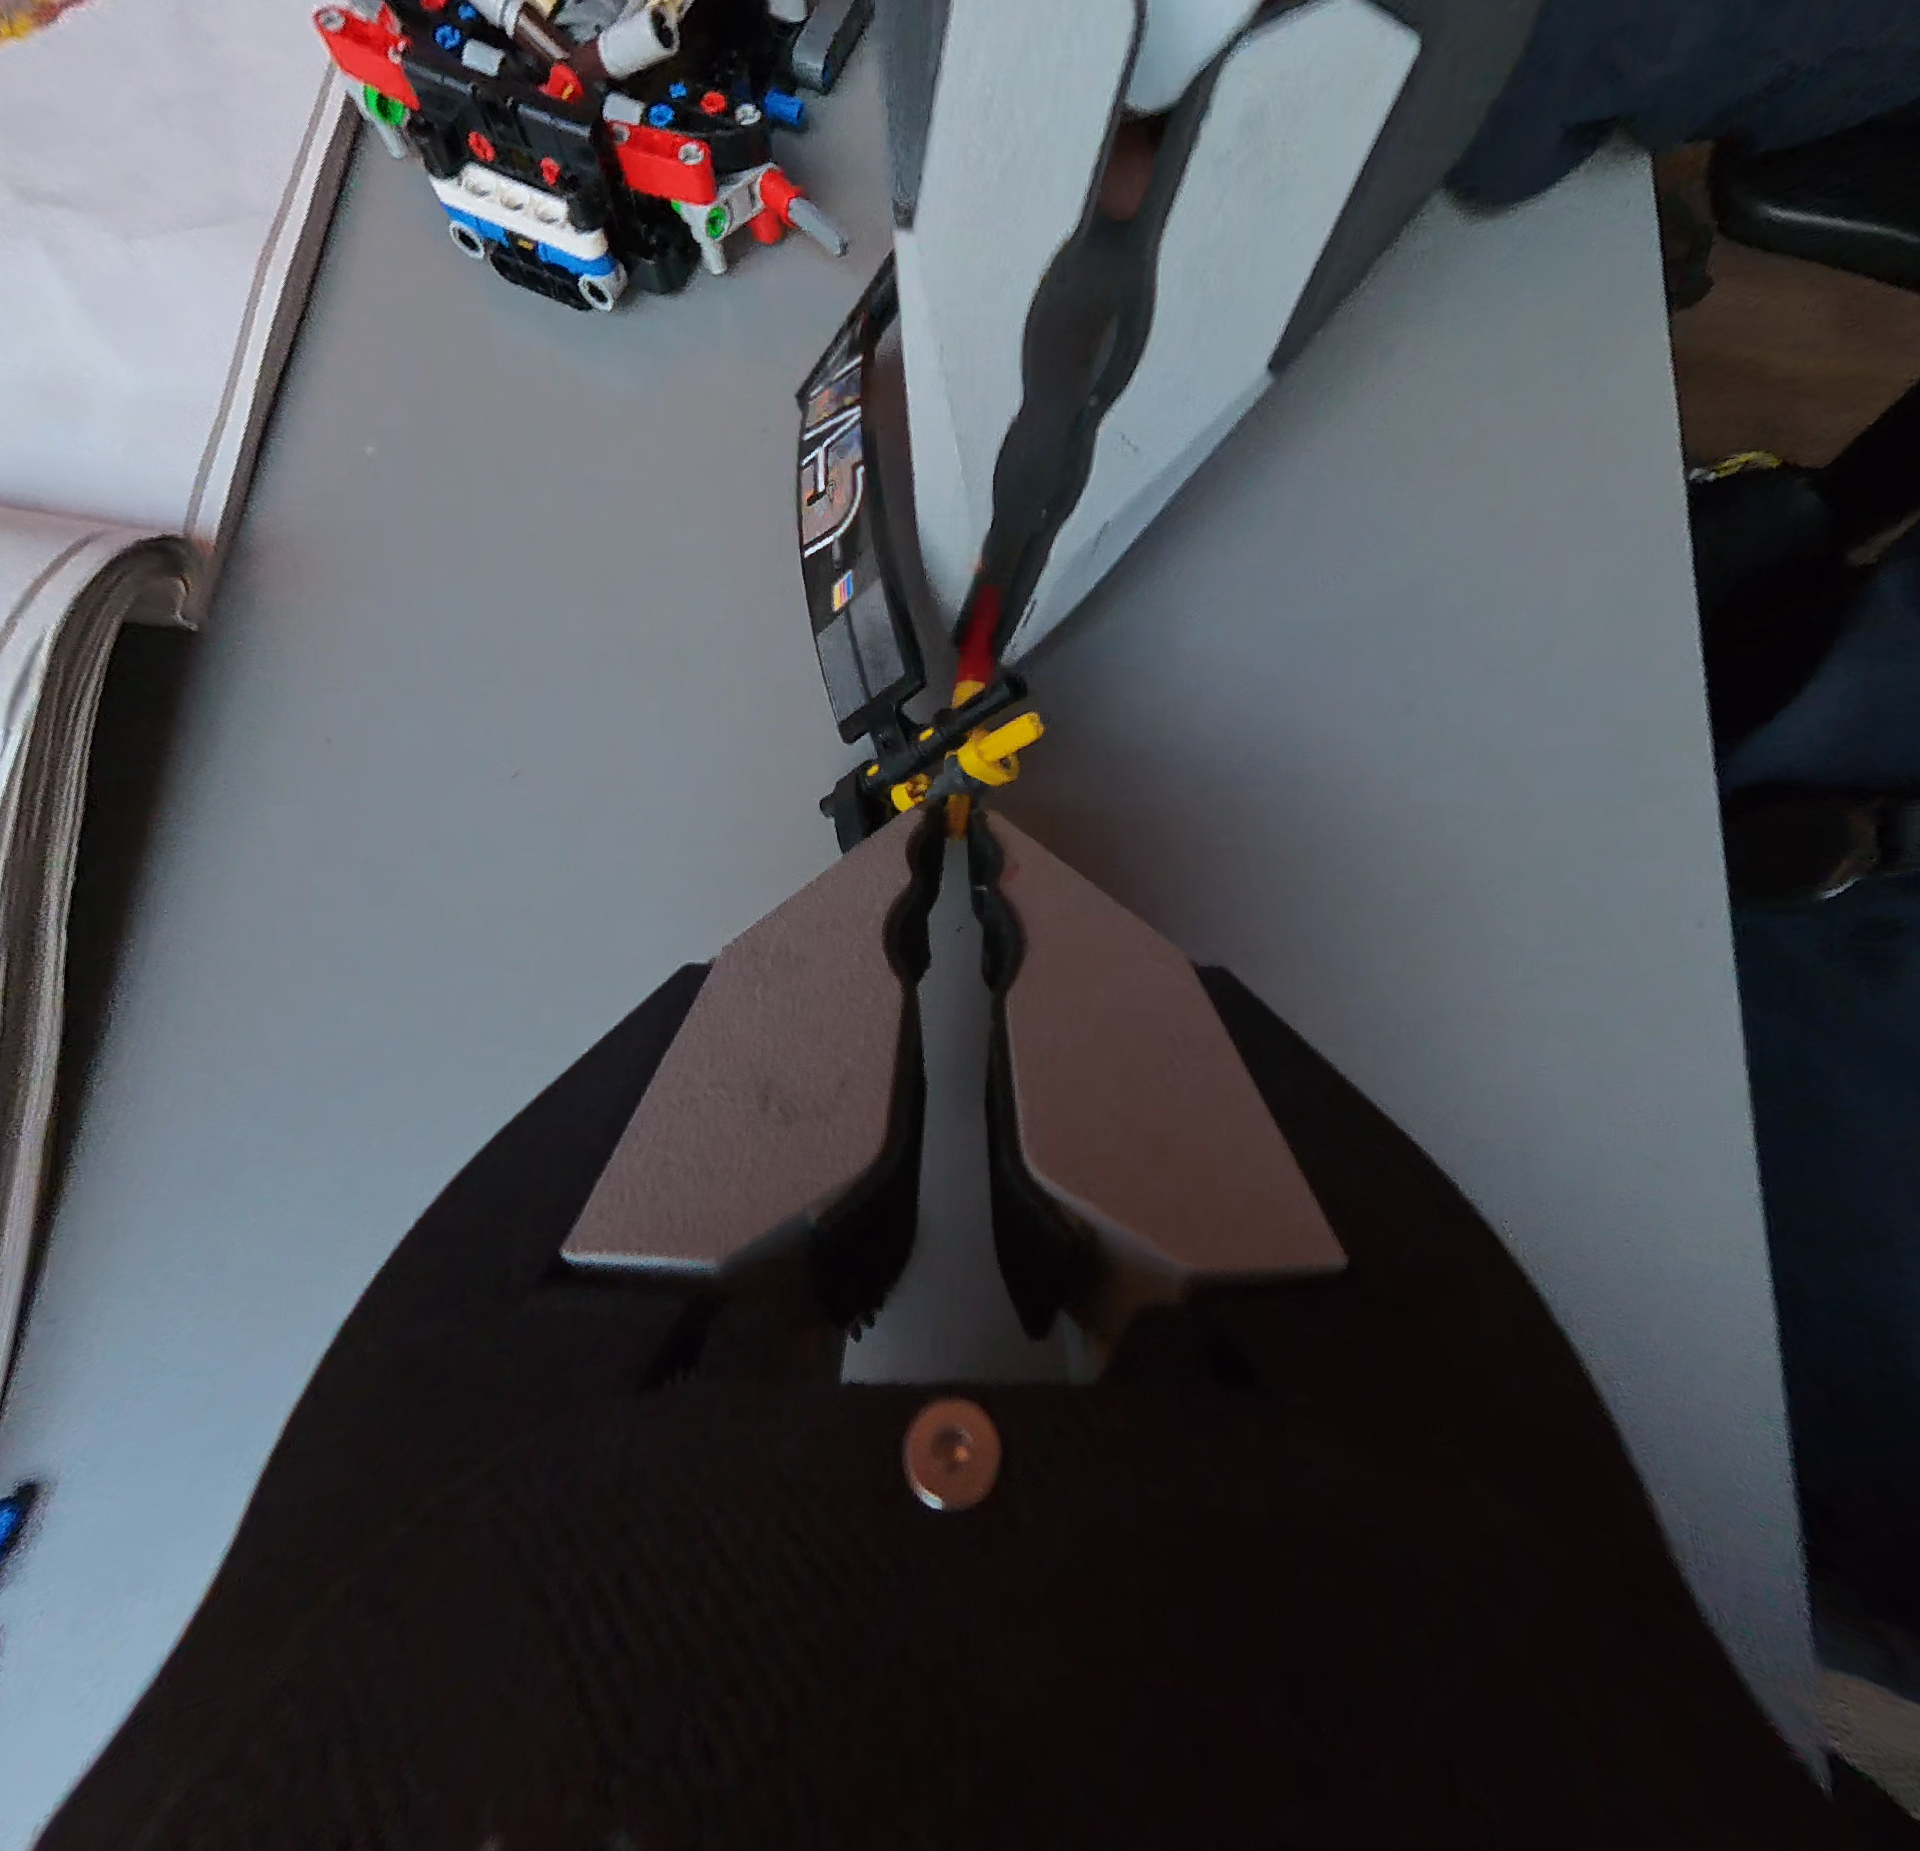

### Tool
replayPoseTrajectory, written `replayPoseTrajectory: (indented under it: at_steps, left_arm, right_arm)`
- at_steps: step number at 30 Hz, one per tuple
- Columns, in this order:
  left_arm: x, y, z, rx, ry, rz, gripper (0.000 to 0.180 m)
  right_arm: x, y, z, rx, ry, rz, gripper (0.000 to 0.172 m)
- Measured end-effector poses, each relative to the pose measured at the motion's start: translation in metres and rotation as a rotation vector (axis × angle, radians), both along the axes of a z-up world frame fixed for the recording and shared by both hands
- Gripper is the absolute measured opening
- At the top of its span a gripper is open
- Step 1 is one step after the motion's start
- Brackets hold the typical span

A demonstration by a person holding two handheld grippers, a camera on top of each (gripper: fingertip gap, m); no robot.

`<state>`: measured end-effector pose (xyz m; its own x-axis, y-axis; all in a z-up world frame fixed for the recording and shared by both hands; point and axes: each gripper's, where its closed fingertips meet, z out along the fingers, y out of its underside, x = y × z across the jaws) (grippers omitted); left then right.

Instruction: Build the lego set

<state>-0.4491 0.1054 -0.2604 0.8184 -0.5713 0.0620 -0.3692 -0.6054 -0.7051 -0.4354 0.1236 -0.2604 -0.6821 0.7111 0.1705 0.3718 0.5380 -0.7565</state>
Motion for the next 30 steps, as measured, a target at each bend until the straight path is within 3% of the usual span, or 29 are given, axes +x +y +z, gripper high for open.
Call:
replayPoseTrajectory:
  at_steps: [7, 11, 16, 30]
  left_arm:
    - [-0.009, -0.002, -0.012, 0.095, 0.280, -0.059, 0.002]
    - [-0.011, -0.003, -0.012, 0.119, 0.326, -0.063, 0.002]
    - [-0.018, -0.007, -0.012, 0.108, 0.330, -0.049, 0.002]
    - [-0.038, -0.037, 0.010, 0.090, 0.276, -0.002, 0.019]
  right_arm:
    - [0.002, 0.014, 0.032, -0.113, 0.152, -0.020, 0.013]
    - [-0.006, 0.013, 0.016, -0.174, 0.032, -0.056, 0.041]
    - [-0.005, 0.008, -0.008, -0.035, -0.047, -0.041, 0.025]
    - [-0.003, 0.014, -0.005, -0.062, -0.043, -0.048, 0.029]
